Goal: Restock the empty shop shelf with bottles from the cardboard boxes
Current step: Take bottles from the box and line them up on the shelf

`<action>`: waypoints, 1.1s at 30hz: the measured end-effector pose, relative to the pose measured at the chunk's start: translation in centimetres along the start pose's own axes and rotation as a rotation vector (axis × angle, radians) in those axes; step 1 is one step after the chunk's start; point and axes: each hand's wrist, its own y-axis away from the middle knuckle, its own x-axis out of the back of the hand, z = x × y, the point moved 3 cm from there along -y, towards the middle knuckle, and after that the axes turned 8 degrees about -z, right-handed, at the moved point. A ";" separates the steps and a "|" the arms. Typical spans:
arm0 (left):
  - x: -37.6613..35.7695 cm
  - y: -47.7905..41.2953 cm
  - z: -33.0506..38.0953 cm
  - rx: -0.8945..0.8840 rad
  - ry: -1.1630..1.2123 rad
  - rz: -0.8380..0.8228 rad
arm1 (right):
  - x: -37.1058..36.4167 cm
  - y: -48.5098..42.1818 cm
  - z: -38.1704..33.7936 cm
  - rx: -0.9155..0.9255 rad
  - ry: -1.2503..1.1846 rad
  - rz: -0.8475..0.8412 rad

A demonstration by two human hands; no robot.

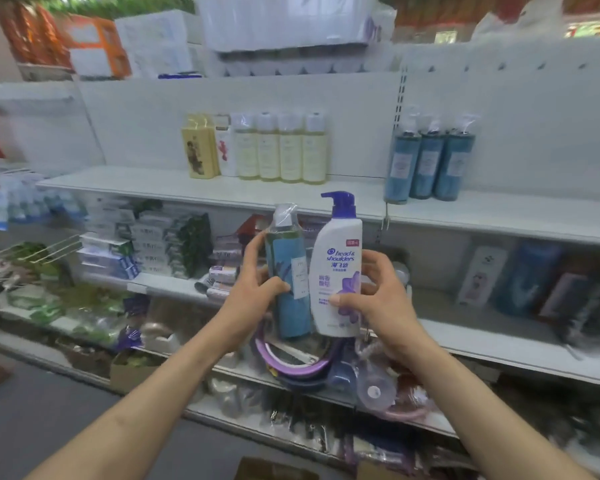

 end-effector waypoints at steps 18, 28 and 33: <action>-17.1 -16.2 4.4 -0.119 -0.079 -0.176 | 21.3 -2.9 -3.0 0.046 0.187 0.232; -22.0 -27.0 7.5 -0.171 -0.214 -0.108 | 31.7 -7.4 -3.7 0.116 0.177 0.226; -22.6 -31.0 7.2 -0.182 -0.227 -0.152 | 32.6 -9.3 -3.8 0.149 0.182 0.240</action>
